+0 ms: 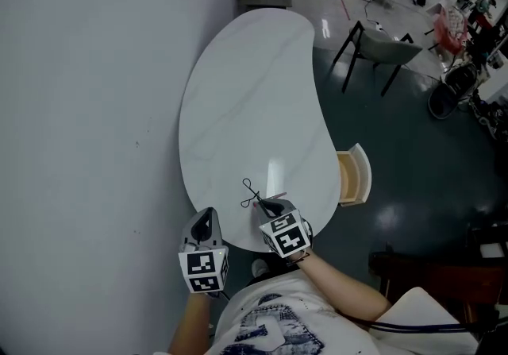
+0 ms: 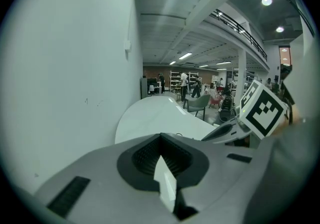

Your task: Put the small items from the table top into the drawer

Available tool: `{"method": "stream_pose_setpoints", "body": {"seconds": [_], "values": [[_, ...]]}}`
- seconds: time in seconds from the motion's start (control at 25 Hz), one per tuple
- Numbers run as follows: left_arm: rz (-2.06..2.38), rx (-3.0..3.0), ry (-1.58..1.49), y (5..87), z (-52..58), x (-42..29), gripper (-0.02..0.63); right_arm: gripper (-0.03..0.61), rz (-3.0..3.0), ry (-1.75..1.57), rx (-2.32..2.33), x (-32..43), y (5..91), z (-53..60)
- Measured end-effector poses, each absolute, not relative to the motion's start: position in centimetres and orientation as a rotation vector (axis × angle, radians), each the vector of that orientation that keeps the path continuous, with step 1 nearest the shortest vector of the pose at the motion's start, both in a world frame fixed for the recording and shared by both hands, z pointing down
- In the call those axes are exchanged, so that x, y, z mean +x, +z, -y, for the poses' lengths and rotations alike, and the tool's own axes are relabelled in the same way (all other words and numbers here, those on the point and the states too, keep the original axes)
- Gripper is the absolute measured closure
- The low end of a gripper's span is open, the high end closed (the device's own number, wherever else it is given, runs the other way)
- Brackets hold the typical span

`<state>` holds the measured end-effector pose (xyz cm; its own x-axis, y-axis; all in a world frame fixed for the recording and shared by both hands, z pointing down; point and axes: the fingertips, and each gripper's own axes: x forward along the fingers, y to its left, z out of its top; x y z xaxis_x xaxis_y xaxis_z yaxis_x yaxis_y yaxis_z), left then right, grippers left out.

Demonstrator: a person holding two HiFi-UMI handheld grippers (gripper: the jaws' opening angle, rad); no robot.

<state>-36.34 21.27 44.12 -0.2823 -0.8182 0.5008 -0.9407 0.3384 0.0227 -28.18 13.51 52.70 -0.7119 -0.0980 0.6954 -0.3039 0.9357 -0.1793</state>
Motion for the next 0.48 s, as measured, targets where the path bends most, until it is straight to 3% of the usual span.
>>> {"method": "stream_pose_setpoints", "body": {"seconds": [0.48], "values": [[2.165, 1.669, 0.389, 41.9, -24.7, -31.5, 0.594, 0.546, 2.436, 0.353, 0.413, -24.1, 48.4, -17.0]]}}
